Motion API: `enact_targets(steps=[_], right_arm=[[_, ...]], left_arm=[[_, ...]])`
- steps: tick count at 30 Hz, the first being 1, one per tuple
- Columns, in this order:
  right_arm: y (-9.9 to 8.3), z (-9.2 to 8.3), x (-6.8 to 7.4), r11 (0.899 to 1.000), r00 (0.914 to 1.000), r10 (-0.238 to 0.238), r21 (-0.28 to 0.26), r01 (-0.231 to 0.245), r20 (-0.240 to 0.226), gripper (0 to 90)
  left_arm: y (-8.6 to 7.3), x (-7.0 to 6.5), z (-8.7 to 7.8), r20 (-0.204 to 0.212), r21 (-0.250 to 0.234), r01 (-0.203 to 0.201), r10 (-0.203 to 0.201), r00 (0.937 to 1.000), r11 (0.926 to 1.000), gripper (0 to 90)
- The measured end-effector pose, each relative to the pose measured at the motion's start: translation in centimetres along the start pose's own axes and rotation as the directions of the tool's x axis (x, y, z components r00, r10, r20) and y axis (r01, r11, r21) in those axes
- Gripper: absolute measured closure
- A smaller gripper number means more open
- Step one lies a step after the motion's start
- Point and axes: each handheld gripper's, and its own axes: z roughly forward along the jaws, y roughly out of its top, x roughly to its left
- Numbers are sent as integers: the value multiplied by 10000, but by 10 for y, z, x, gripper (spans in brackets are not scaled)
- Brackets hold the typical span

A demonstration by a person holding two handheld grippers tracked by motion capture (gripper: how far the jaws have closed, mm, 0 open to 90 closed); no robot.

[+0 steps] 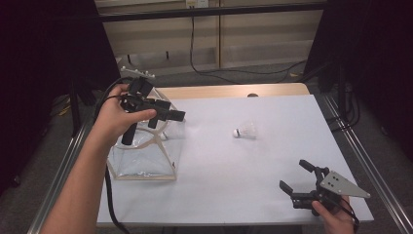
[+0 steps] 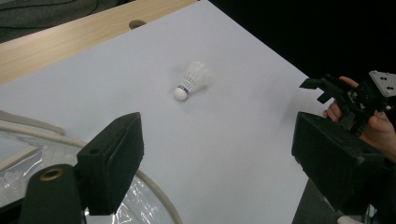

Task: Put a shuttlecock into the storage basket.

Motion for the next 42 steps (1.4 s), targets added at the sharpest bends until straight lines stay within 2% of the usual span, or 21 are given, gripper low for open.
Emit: enact_targets(steps=[12,13,24,30,40,42], right_arm=[[0,0,0,10000,10000,14,24,-14,-17,24],[0,0,0,10000,10000,11,27,-11,-14,24],[0,0,0,10000,10000,22,20,-22,-21,24],[0,0,0,10000,10000,-15,8,15,-12,24],[0,0,0,10000,10000,-37,0,37,15,24],[0,0,0,10000,10000,-32,4,32,10,24]], left_arm=[[1,-8,12,215,265,-235,229,9995,9994,158],[0,-9,13,248,202,-152,147,9996,9997,159],[-3,-16,24,481,353,-361,344,9983,9987,159],[-6,-20,31,565,354,-348,327,9979,9988,159],[-13,-28,44,811,511,-526,483,9955,9973,158],[-14,-29,47,961,554,-584,529,9940,9968,159]])
